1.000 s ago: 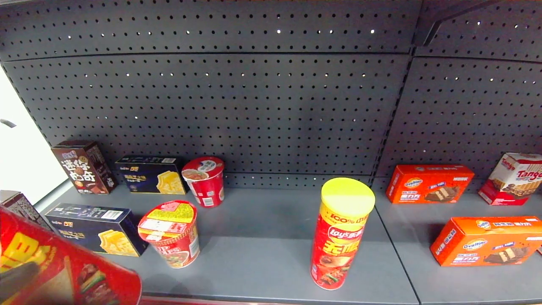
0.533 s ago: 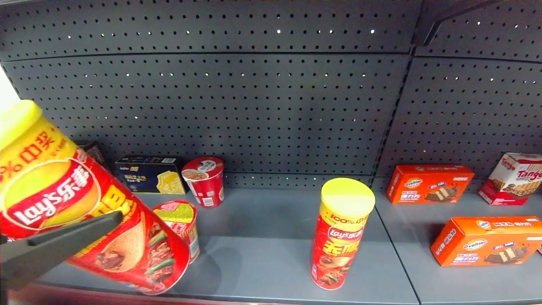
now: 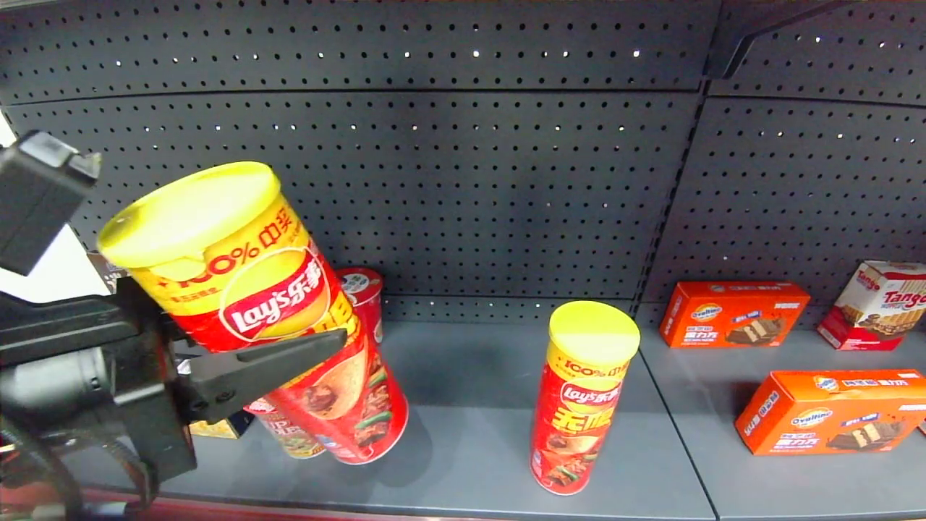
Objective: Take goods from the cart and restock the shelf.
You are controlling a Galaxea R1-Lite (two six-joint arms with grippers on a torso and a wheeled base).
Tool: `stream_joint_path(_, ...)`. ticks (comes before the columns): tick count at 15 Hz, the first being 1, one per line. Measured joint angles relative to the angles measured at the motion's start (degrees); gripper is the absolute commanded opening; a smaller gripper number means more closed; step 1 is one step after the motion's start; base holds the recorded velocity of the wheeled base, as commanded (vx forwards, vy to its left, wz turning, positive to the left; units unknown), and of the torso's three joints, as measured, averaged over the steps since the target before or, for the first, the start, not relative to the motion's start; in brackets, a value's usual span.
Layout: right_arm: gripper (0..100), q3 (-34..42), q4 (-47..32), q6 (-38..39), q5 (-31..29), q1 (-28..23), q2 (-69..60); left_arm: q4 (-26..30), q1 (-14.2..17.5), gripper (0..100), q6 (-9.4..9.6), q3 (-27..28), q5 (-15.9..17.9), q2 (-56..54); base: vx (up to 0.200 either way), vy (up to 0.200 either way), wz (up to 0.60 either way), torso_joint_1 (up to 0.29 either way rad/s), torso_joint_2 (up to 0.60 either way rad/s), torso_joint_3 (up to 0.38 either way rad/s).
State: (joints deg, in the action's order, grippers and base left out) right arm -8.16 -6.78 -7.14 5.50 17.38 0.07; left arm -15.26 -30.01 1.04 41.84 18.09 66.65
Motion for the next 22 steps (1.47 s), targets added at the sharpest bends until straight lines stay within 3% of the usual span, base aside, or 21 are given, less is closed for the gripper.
stream_joint_path(4,100,3.2,1.3,-0.3,-9.6,0.1,-0.1,-0.4,-1.7,0,0.71,2.8,-0.3,5.9,0.0,0.0,0.0,0.0,0.0,0.0)
stream_joint_path(14,100,4.5,2.1,1.3,-10.3,0.2,-0.2,-0.4,-3.9,0,1.41,15.8,-1.8,20.3,0.0,0.0,0.0,0.0,0.0,0.0)
stream_joint_path(16,100,4.5,2.1,1.4,-10.3,0.2,-0.2,-0.6,-3.4,0,2.9,19.0,-1.2,23.9,0.0,0.0,0.0,0.0,0.0,0.0)
stream_joint_path(20,100,4.5,2.1,1.5,-10.3,0.2,-0.2,-0.7,0.6,0,9.41,25.1,6.4,31.2,0.0,0.0,0.0,0.0,0.0,0.0)
stream_joint_path(22,100,4.5,2.1,1.5,-10.3,0.2,-0.2,-0.6,1.9,0,11.39,27.1,7.7,34.1,0.0,0.0,0.0,0.0,0.0,0.0)
